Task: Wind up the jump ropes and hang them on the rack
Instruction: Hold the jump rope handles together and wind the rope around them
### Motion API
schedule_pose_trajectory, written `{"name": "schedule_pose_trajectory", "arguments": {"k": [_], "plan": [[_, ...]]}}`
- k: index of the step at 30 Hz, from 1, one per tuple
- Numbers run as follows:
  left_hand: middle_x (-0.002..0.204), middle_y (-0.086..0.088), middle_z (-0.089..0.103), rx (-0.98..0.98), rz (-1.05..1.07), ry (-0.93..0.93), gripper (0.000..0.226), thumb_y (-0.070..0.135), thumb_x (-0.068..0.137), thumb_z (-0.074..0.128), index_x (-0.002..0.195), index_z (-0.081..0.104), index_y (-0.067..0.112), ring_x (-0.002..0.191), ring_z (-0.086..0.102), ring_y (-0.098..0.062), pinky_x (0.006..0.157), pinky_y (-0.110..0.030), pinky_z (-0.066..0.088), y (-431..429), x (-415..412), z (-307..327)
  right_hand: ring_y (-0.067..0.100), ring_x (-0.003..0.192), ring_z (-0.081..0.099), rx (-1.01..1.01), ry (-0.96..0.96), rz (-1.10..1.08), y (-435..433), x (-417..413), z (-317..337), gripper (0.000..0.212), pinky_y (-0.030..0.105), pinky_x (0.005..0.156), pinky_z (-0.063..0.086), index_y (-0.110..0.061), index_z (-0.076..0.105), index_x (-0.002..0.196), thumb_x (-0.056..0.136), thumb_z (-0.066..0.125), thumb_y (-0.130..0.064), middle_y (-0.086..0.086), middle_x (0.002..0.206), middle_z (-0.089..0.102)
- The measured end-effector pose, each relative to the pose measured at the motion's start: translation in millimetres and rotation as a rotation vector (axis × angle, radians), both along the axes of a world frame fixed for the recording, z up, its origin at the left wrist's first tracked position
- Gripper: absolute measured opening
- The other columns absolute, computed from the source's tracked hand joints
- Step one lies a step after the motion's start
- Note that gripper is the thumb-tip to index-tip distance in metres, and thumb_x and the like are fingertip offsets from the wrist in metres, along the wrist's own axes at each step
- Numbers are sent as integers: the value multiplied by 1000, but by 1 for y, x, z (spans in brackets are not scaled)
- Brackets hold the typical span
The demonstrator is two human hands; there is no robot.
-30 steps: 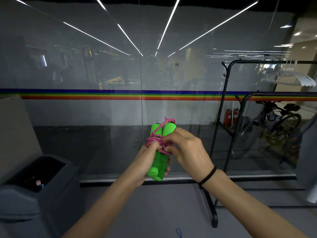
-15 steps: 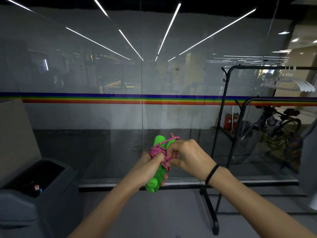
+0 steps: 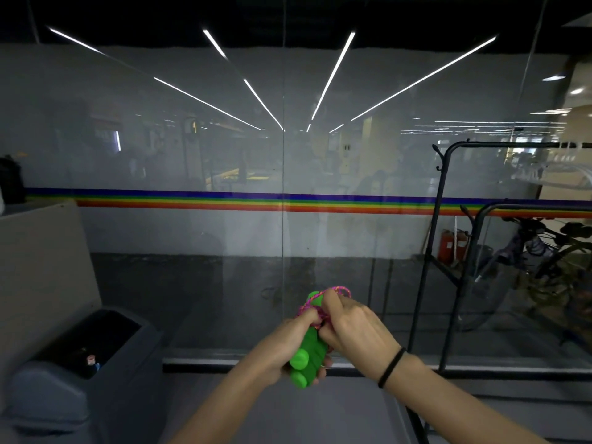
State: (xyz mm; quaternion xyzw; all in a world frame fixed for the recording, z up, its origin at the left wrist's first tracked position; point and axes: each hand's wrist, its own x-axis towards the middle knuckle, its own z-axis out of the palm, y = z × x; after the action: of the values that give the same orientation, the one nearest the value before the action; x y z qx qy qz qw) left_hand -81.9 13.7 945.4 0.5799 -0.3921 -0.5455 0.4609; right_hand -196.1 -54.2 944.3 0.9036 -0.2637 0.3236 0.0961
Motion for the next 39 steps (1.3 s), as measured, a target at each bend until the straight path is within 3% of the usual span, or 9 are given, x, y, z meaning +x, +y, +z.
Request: {"name": "schedule_pose_trajectory", "arguments": {"k": [5,10,13,18,21,26,29,34,39], "plan": [[68,-15,62,-15,2,-20,38,39,87,45,77,61,6,47,58,-23,46,-23,47,5,9,1,15,46,56,-10,-49,-25,5,9,-3,13,21,42,37,-17,51,71,62,41,-20,-2,58,57],[67,-16,62,-40,24,-5,32,32,90,43,77,62,9,46,57,-25,47,-24,47,11,16,-10,11,72,60,402,-3,170,0,-4,5,11,20,70,47,-13,65,90,83,61,-19,1,82,64],[66,-16,62,-100,46,-73,25,31,89,48,81,59,10,45,57,-24,44,-24,47,13,12,-19,-2,59,54,501,-6,170,1,-9,11,14,4,60,37,-13,69,81,81,66,-26,-7,69,62],[77,-13,63,-189,152,-200,45,36,72,63,102,47,7,57,64,-22,48,-33,53,3,10,-33,-4,60,58,712,-105,127,-5,-13,6,8,13,65,46,-22,71,67,74,74,-23,-7,64,67],[75,-10,64,-183,147,-293,43,33,73,69,99,38,17,63,63,-28,60,-41,54,2,11,-42,-4,58,58,774,-78,81,-6,-13,1,25,14,65,50,-31,63,56,68,79,-16,-10,62,65],[75,-4,65,-193,20,-432,63,28,50,84,103,55,12,57,58,-12,55,-31,52,2,22,-53,-3,57,54,846,-10,80,-6,-17,-7,33,7,60,42,-30,56,63,73,70,-2,-10,63,59],[69,0,64,-177,68,-318,51,2,52,79,99,61,10,55,56,-8,53,-20,47,3,25,-49,-3,62,50,767,49,114,-2,-16,-3,38,5,60,38,-34,49,66,81,57,0,-14,67,54],[62,-5,65,-210,160,-136,47,2,46,73,92,60,7,53,58,-18,54,-26,48,5,39,-34,-12,61,52,643,-46,91,-2,-28,14,42,2,61,35,-36,45,64,81,53,1,-17,64,53],[76,-12,71,-230,51,-3,43,0,53,73,94,62,2,68,68,-24,64,-29,57,12,47,-26,18,75,60,695,-224,108,-4,-38,15,31,29,76,48,-33,51,76,84,56,-4,-4,76,59]]}}
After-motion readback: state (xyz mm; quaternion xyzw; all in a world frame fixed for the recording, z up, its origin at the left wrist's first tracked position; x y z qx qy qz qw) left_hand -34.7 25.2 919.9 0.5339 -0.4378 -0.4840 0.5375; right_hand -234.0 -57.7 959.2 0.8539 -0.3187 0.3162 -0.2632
